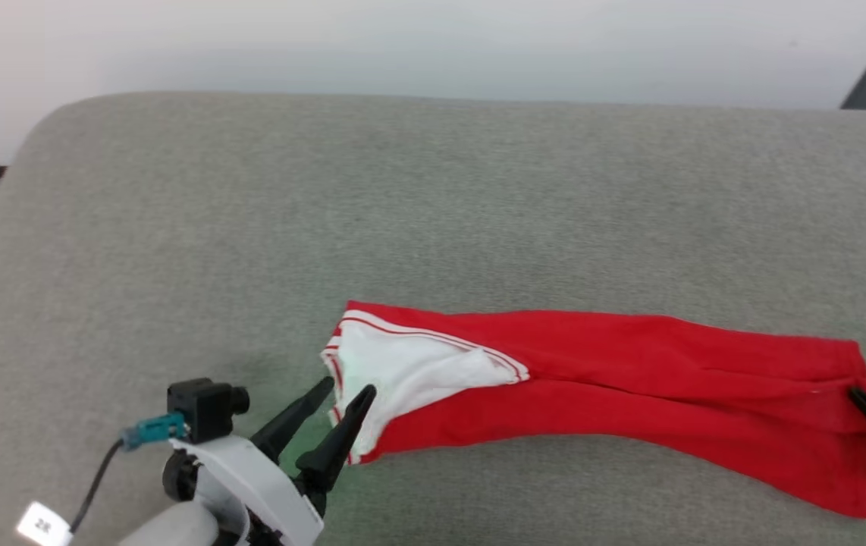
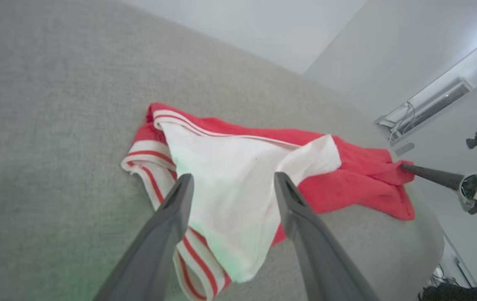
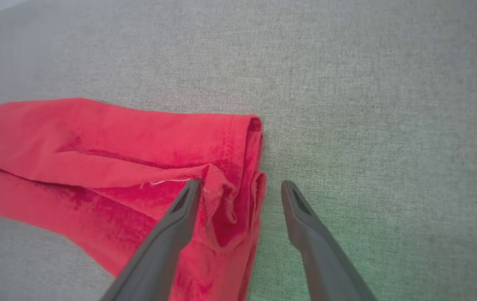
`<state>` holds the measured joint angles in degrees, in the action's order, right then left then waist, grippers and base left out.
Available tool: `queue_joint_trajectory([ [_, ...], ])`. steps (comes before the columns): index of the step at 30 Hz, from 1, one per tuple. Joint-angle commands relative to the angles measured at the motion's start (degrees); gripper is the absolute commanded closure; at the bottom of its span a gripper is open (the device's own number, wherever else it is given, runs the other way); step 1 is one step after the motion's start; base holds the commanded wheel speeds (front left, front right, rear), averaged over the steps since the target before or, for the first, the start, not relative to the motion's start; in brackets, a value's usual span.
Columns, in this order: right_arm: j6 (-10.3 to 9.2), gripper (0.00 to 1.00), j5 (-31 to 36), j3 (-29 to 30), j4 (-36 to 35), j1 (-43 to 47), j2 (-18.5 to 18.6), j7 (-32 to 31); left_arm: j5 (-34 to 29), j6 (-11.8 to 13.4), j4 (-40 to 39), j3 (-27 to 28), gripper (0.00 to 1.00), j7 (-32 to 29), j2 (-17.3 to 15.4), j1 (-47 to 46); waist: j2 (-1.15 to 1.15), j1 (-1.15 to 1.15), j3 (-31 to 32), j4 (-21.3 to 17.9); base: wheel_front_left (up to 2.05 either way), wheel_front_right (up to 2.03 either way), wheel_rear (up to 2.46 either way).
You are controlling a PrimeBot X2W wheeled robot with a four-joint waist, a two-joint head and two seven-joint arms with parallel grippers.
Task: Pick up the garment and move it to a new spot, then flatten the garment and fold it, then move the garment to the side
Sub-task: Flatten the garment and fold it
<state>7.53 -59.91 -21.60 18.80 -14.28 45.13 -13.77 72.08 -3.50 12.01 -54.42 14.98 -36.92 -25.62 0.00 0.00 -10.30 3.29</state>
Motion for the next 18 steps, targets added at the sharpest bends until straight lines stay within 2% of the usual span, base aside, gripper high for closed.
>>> queue_joint_trajectory([
  [1,-0.09,0.0,-0.28,0.34,1.05,0.85,0.12,-0.8,-2.28,0.36,0.5,2.17,0.0,0.2,1.29,2.31,0.0,0.0,0.48,2.53,0.0,0.0,0.0],
  [7,-0.09,0.0,-2.25,0.06,4.62,1.16,-0.22,-5.82,-14.73,-0.25,2.02,16.15,0.0,0.22,8.84,9.44,0.0,0.0,0.69,6.43,0.0,0.0,0.0],
  [12,-0.08,0.0,-2.95,-0.33,5.73,1.76,-0.55,-9.52,-30.99,-0.37,0.58,27.09,0.0,0.16,14.6,14.83,0.0,0.0,0.85,8.32,0.0,0.0,0.0],
  [17,-0.04,0.0,-2.14,-0.84,6.41,1.45,-1.73,-11.47,-43.8,-1.56,-2.1,36.78,0.0,0.16,20.44,18.77,0.0,0.0,1.03,8.75,0.0,0.0,0.0],
  [18,-0.04,0.17,-1.93,-0.94,6.48,1.25,-1.89,-11.63,-46.04,-1.74,-2.44,37.97,0.0,0.16,21.21,19.34,0.0,0.0,0.95,8.64,0.0,0.0,0.0],
])
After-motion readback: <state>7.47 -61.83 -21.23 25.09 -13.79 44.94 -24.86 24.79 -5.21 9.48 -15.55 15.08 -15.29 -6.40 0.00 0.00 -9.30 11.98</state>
